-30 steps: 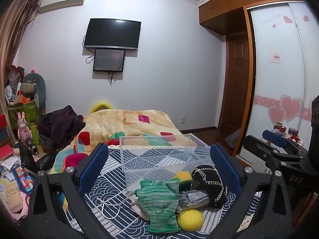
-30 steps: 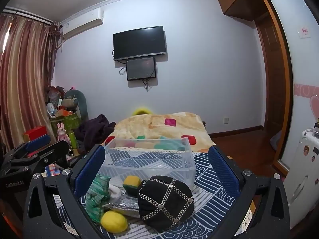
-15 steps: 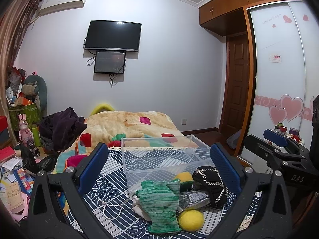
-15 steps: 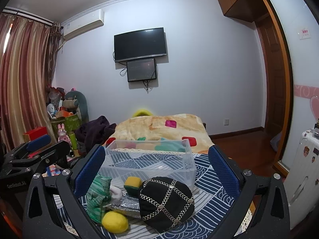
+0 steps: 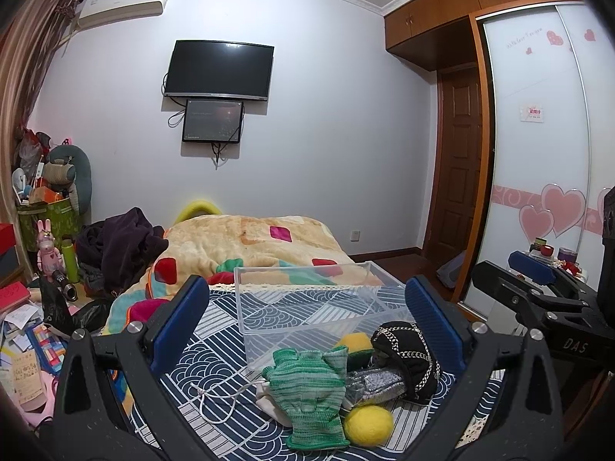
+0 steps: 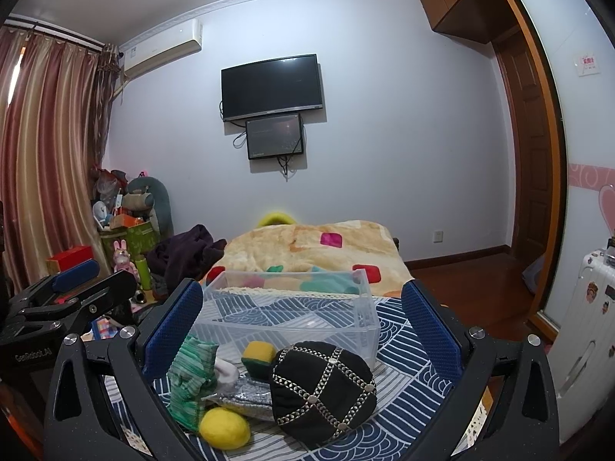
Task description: Organize soft objects
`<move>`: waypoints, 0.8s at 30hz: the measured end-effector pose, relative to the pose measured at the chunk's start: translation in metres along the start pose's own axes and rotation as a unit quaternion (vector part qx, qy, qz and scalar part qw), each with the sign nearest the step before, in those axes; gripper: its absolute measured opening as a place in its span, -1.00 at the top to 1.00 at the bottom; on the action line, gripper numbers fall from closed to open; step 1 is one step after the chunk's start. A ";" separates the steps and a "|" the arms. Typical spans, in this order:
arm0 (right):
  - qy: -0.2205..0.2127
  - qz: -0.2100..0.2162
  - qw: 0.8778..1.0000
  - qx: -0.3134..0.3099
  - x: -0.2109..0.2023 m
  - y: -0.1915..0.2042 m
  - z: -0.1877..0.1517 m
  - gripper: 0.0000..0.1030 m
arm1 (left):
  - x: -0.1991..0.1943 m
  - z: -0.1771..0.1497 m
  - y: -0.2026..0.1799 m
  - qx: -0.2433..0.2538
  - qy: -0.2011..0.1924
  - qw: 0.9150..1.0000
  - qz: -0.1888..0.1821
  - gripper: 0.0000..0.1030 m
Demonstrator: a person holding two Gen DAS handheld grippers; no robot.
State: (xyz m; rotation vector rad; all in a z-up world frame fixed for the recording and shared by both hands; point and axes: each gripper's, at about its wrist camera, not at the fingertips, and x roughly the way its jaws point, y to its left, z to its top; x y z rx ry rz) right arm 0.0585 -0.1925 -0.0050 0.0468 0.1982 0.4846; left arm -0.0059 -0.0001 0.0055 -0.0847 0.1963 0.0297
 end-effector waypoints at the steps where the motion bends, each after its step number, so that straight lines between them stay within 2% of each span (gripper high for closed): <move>1: 0.000 0.000 1.000 0.000 0.000 0.000 0.000 -1.00 | 0.000 0.000 0.000 0.000 0.000 1.000 0.000 -1.00; 24: 0.000 0.000 1.000 0.001 0.000 0.000 0.000 -1.00 | -0.001 0.001 0.000 -0.001 -0.003 1.000 0.001 -1.00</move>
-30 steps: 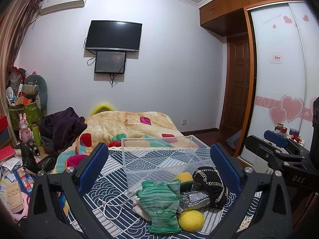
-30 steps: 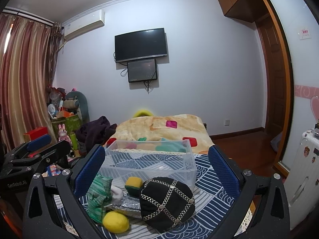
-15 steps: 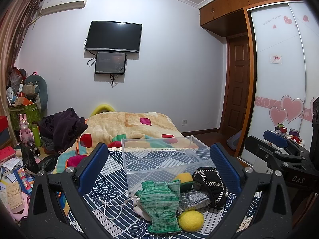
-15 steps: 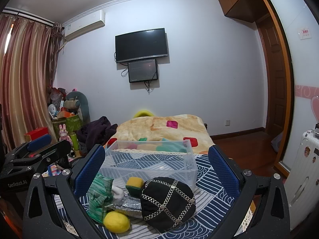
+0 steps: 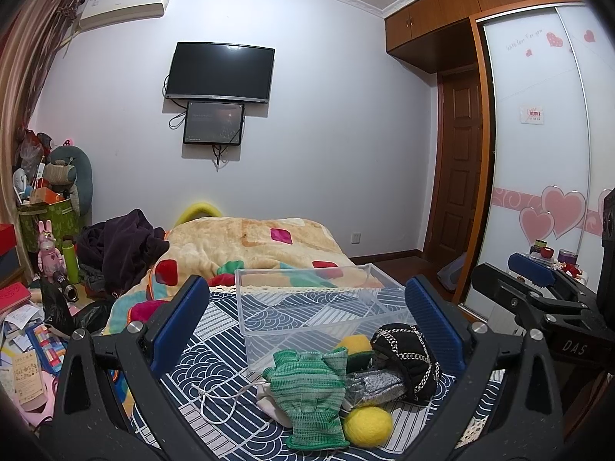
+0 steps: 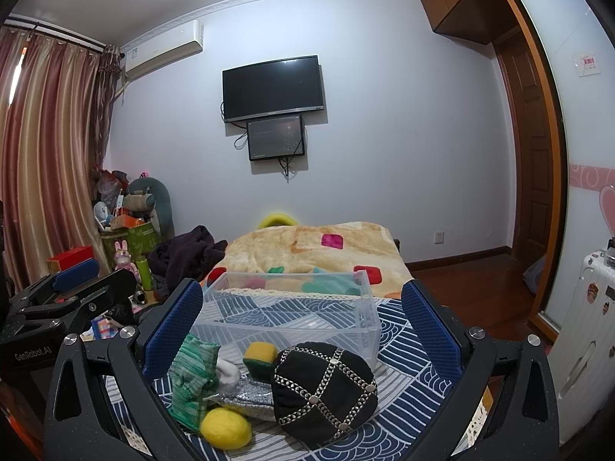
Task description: Organize soft objects
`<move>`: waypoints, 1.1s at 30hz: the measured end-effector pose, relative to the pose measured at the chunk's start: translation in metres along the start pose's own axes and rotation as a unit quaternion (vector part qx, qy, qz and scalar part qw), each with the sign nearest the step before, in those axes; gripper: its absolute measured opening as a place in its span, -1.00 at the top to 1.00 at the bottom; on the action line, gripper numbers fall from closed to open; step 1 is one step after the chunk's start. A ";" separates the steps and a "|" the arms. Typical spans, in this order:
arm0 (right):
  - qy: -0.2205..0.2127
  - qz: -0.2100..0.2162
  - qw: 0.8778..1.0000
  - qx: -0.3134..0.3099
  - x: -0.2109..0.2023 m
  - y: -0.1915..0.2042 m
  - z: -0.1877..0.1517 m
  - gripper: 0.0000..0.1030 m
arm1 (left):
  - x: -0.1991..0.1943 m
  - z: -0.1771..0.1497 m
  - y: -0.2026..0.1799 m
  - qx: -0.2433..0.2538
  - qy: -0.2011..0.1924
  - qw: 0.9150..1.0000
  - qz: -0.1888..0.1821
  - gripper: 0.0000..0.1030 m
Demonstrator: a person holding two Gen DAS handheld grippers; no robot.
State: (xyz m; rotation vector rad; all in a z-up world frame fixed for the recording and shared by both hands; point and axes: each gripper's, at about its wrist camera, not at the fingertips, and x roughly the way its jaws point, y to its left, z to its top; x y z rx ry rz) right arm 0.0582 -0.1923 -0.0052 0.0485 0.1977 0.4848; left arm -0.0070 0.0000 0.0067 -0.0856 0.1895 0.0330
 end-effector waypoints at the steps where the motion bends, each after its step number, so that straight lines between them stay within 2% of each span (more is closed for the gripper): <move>1: 0.000 0.000 1.000 0.000 0.000 0.000 0.000 -1.00 | 0.000 0.000 0.000 0.000 0.000 1.000 0.000 -1.00; 33: -0.001 0.001 1.000 -0.002 0.000 0.003 0.000 -1.00 | 0.001 -0.001 -0.002 -0.005 0.008 1.000 -0.008 -1.00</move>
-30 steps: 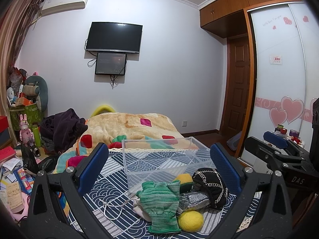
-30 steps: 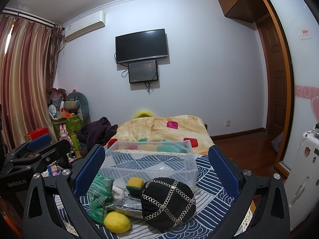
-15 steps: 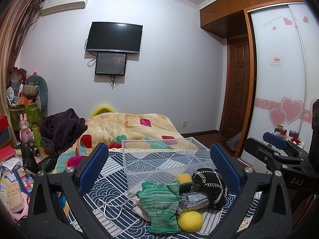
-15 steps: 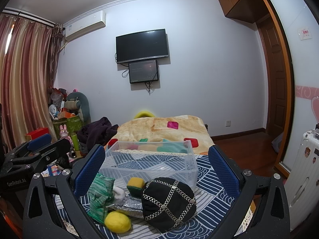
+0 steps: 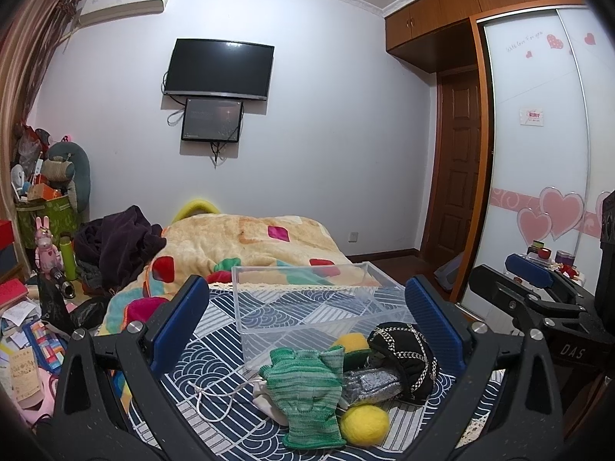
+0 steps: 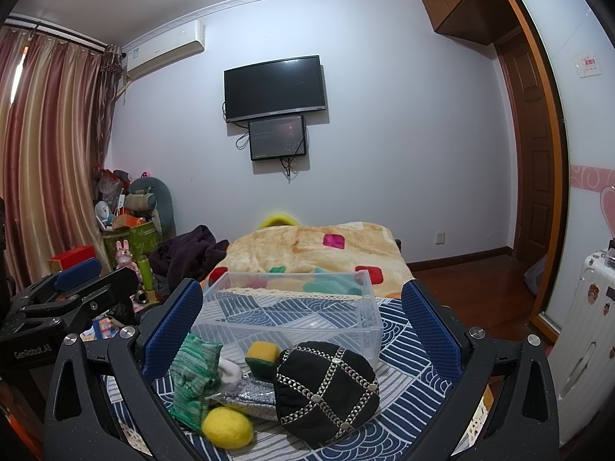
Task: Organize soft objects
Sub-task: 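Grasp the green striped glove with the left tool while the right tool grasps the black chain cap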
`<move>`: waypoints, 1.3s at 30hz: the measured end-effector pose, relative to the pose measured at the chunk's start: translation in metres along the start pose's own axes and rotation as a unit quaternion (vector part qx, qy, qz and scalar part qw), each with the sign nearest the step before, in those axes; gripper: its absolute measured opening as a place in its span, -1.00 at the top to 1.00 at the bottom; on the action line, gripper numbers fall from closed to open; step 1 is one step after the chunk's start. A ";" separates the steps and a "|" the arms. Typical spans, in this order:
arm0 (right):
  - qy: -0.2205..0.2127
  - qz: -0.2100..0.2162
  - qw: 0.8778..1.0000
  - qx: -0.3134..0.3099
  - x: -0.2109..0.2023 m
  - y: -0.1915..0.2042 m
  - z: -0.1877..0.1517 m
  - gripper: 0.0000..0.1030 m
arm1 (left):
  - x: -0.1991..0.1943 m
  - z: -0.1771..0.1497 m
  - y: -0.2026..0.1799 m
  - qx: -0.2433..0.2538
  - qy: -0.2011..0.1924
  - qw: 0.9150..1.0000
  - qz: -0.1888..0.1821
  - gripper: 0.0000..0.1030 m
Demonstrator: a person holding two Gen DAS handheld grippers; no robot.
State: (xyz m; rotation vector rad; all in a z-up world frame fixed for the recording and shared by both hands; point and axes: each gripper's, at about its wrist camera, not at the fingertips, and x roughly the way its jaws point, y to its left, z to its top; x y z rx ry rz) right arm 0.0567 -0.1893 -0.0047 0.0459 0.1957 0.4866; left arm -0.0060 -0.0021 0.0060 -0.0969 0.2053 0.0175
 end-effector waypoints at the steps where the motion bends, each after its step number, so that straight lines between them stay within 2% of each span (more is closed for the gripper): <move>1: 0.001 -0.001 1.000 0.000 0.000 0.000 0.000 -1.00 | 0.003 -0.001 0.000 -0.002 0.008 1.000 -0.005 -1.00; 4: 0.014 -0.004 1.000 -0.001 0.004 0.000 -0.002 -1.00 | 0.013 -0.007 0.002 -0.013 0.034 0.999 -0.020 -1.00; 10: 0.065 -0.010 0.998 0.014 0.020 -0.014 -0.017 -1.00 | 0.044 -0.034 0.003 -0.030 0.116 0.992 -0.045 -1.00; 15: 0.113 -0.006 0.993 0.038 0.035 -0.028 -0.032 -1.00 | 0.058 -0.056 0.005 -0.030 0.149 0.988 -0.030 -1.00; 16: 0.122 -0.003 0.992 0.043 0.038 -0.029 -0.035 -1.00 | 0.060 -0.059 0.006 -0.031 0.152 0.987 -0.029 -0.97; 19: 0.145 0.003 0.988 0.052 0.044 -0.032 -0.044 -1.00 | 0.065 -0.068 0.007 -0.033 0.170 0.985 -0.028 -0.65; 21: 0.161 0.004 0.986 0.052 0.049 -0.034 -0.050 -1.00 | 0.069 -0.072 0.008 -0.035 0.180 0.983 -0.031 -0.58; 23: 0.174 0.008 0.983 0.054 0.054 -0.033 -0.055 -0.98 | 0.071 -0.075 0.009 -0.037 0.185 0.981 -0.032 -0.43; 28: 0.200 0.021 0.978 0.061 0.064 -0.034 -0.065 -0.67 | 0.075 -0.079 0.012 -0.039 0.194 0.980 -0.031 -0.18; 31: 0.212 0.037 0.974 0.071 0.069 -0.034 -0.069 -0.31 | 0.079 -0.081 0.018 -0.055 0.201 0.977 -0.044 0.02; 33: 0.214 0.049 0.973 0.076 0.069 -0.034 -0.070 -0.01 | 0.080 -0.081 0.021 -0.061 0.202 0.976 -0.045 0.11; 37: 0.205 0.052 0.975 0.070 0.066 -0.031 -0.070 0.27 | 0.076 -0.078 0.022 -0.065 0.195 0.977 -0.052 0.24; 39: 0.201 0.048 0.976 0.065 0.065 -0.030 -0.069 0.48 | 0.072 -0.075 0.021 -0.064 0.188 0.978 -0.056 0.30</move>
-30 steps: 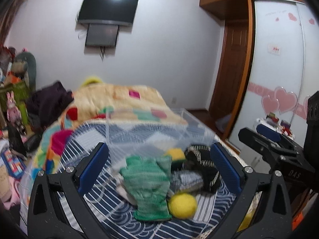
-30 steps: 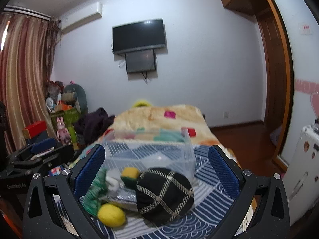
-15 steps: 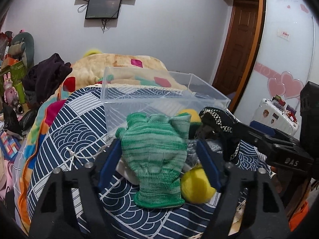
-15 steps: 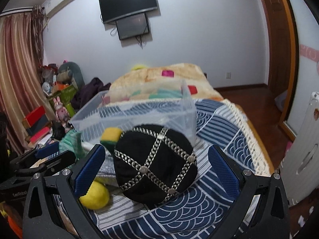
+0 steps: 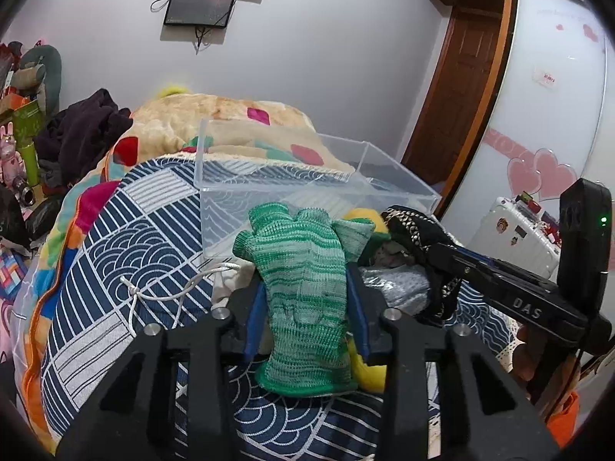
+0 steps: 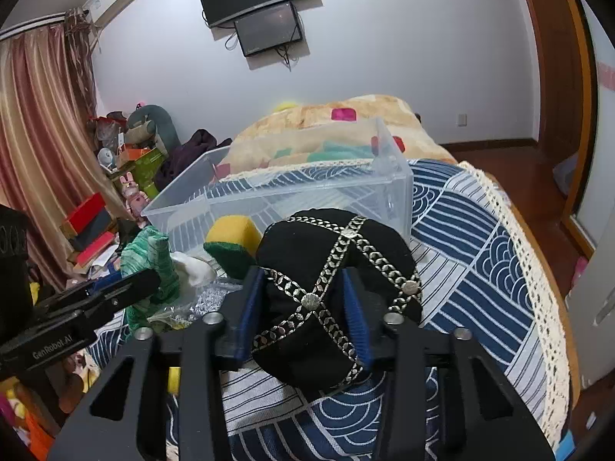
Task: Organize soft objects
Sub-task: 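Grasp the green striped glove with the left tool while the right tool grasps the black chain cap, then carry the glove into the clear box with the left tool while the right tool drops the cap in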
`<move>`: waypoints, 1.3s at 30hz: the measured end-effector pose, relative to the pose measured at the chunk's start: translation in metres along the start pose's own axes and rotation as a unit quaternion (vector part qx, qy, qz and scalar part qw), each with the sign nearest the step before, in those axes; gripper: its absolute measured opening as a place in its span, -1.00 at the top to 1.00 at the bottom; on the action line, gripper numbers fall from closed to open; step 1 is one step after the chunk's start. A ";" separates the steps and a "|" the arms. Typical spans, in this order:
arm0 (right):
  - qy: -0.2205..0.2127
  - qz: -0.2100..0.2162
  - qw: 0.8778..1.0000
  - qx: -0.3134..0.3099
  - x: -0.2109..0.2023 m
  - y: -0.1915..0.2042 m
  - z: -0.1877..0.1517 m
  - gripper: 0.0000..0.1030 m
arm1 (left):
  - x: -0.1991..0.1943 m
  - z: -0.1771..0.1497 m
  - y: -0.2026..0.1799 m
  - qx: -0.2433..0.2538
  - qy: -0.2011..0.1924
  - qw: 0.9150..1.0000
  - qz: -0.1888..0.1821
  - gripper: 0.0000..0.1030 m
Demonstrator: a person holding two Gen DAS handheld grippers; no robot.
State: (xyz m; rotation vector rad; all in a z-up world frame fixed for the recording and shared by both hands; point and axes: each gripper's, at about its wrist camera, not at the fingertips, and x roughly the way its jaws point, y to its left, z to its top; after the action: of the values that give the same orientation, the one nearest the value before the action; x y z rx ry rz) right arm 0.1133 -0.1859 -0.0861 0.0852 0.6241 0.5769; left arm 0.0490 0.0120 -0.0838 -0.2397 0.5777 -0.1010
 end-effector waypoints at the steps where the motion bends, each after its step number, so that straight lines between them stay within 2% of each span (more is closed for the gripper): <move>1: -0.002 0.000 1.000 -0.001 0.000 0.000 0.000 0.53 | -0.003 0.001 -0.001 0.002 -0.004 1.000 -0.003 0.34; 3: -0.009 0.001 1.000 -0.001 -0.002 0.000 0.002 0.65 | -0.008 0.003 -0.003 0.003 -0.010 1.000 -0.007 0.40; 8: -0.039 -0.003 0.999 -0.003 -0.015 0.000 0.007 0.71 | -0.025 0.010 -0.005 0.004 -0.031 0.999 -0.014 0.51; 19: -0.114 -0.015 0.993 -0.002 -0.050 0.002 0.031 0.71 | -0.053 0.046 0.005 0.002 -0.090 0.996 0.004 0.53; 27: -0.143 -0.026 0.989 -0.018 -0.048 0.010 0.062 0.71 | -0.044 0.087 0.012 0.007 -0.120 0.992 0.028 0.53; 33: -0.144 -0.030 0.989 -0.025 -0.023 0.016 0.080 0.71 | -0.016 0.108 0.017 0.018 -0.111 0.992 0.052 0.53; 39: -0.108 -0.040 0.993 -0.026 0.019 0.017 0.085 0.71 | 0.034 0.118 0.027 0.004 -0.058 0.997 0.058 0.53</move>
State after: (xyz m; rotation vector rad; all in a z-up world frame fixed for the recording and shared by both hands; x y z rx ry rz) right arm 0.1663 -0.1536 -0.0228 0.0717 0.4000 0.4980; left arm 0.1431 0.0563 -0.0125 -0.2023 0.4737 0.0238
